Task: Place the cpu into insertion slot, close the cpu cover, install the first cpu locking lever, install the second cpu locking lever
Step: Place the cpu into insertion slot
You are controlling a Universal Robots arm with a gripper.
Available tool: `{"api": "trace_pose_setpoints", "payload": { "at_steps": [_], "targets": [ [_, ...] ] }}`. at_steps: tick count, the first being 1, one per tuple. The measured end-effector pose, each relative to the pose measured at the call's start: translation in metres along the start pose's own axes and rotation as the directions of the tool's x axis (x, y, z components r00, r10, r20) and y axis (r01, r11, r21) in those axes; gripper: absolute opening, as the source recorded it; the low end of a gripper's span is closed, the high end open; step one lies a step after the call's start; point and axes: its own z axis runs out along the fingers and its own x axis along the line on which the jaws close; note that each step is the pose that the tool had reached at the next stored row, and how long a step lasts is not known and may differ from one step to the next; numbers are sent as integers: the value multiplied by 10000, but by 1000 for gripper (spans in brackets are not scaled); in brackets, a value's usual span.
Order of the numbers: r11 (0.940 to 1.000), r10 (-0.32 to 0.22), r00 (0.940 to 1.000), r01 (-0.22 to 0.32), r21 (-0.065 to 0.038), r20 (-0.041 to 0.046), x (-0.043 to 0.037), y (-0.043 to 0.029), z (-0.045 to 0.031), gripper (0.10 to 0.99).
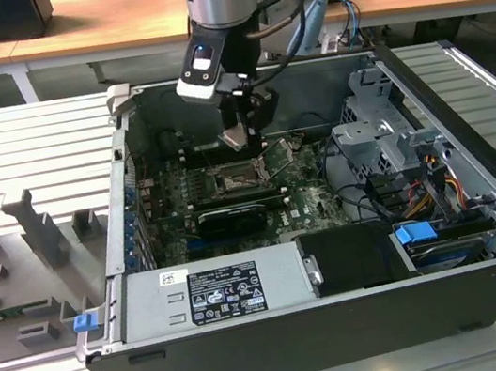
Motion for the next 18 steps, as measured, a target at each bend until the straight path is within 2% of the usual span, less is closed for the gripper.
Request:
{"api": "trace_pose_setpoints", "payload": {
  "at_steps": [4, 8, 14, 17, 18],
  "targets": [
    [9972, 754, 9971, -754, -17, 67, -1, -4, 53, 525],
    [9921, 1256, 9920, -1256, -31, 111, -2, -7, 83, 525],
    [9896, 1442, 9895, -1441, -41, 120, -3, -8, 106, 525],
    [9797, 2007, 9795, -2006, -58, 170, -4, -12, 153, 525],
    [9734, 2293, 9732, -2292, -68, 195, -4, -13, 175, 525]
  ]
}}
